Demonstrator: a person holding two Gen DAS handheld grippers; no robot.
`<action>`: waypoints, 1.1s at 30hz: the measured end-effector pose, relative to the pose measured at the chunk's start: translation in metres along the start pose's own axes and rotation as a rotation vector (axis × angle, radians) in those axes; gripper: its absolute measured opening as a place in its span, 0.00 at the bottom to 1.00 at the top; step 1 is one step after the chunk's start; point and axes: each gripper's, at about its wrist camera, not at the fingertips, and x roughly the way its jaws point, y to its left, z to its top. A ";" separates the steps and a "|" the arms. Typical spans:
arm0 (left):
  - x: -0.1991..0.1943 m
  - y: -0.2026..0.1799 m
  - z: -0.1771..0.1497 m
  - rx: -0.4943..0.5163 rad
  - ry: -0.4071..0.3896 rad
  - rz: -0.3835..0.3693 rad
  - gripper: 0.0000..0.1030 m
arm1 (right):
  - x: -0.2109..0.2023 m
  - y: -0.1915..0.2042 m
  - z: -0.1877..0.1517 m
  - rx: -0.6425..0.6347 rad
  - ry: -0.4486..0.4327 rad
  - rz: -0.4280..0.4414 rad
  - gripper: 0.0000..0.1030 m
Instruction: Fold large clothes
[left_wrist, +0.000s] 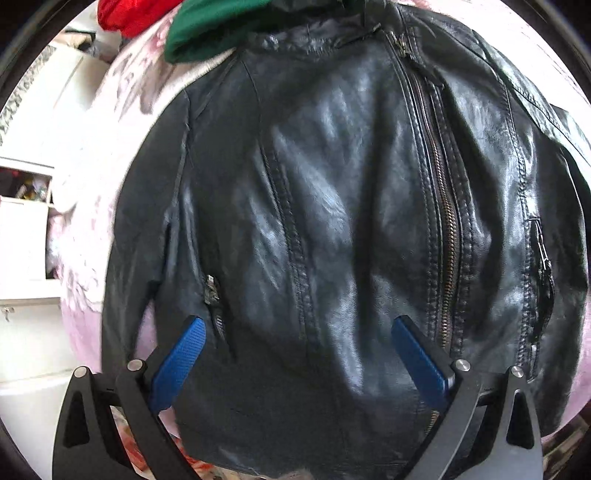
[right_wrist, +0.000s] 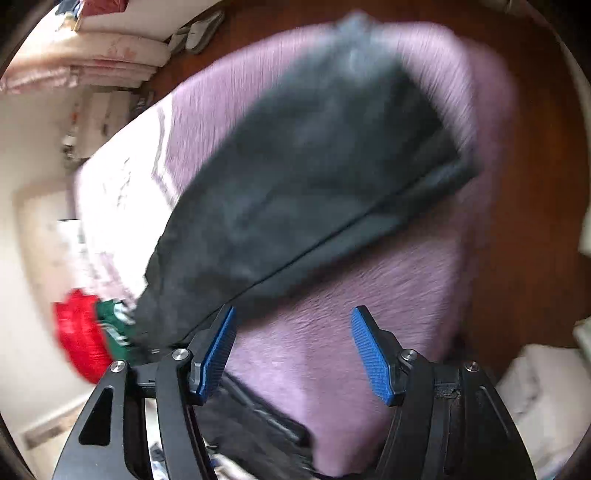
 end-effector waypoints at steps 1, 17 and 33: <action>0.003 0.000 0.000 -0.005 0.009 -0.004 1.00 | 0.011 -0.008 0.001 0.033 -0.025 0.043 0.64; 0.019 -0.018 0.034 0.002 -0.019 -0.017 1.00 | 0.071 -0.007 0.039 0.176 -0.301 0.377 0.34; 0.066 0.121 0.031 -0.243 0.011 -0.002 1.00 | 0.042 0.274 -0.090 -0.590 -0.327 0.111 0.05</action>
